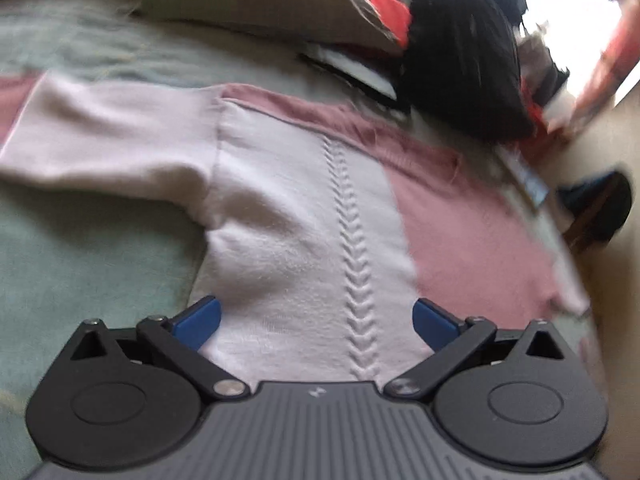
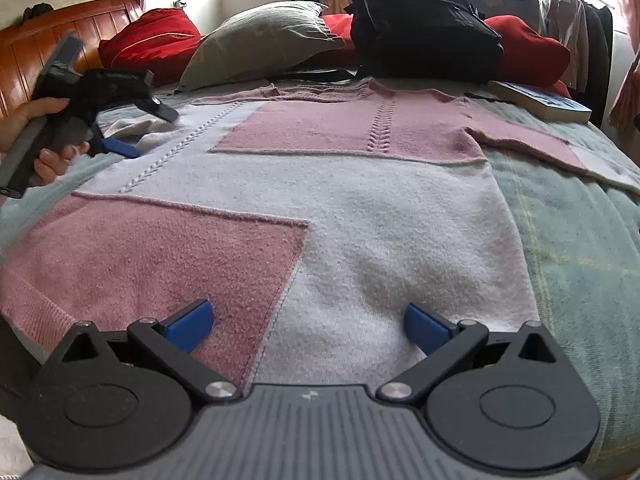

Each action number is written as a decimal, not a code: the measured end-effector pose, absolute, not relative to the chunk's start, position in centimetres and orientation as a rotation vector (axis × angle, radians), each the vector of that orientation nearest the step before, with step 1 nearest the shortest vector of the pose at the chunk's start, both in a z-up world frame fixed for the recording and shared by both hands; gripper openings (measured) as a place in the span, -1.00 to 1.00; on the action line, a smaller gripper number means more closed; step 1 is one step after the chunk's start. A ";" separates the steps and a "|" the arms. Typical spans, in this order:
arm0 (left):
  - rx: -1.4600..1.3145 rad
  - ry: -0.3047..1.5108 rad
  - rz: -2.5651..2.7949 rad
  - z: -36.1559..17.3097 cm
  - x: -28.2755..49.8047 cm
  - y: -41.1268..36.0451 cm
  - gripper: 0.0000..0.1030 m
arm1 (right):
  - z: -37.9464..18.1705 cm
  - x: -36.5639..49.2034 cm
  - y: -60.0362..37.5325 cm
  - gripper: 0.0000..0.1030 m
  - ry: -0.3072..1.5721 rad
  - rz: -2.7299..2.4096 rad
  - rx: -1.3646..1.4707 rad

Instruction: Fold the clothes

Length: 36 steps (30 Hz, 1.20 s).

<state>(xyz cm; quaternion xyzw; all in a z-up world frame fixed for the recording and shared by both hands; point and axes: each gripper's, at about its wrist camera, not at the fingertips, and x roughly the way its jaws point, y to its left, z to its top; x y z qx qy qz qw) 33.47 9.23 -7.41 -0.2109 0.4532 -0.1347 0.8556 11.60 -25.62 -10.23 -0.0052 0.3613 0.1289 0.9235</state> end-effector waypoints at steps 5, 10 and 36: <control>-0.358 0.910 -0.286 -5.0 33.0 8.0 0.98 | -10.2 11.5 -25.3 1.00 0.742 0.252 -0.021; -0.284 0.906 -0.337 -5.9 34.9 5.4 0.98 | -9.9 11.2 -25.2 1.00 0.750 0.245 -0.019; 0.220 0.889 -0.387 -7.7 14.4 -0.7 0.98 | -9.9 14.9 -27.3 1.00 0.744 0.168 0.022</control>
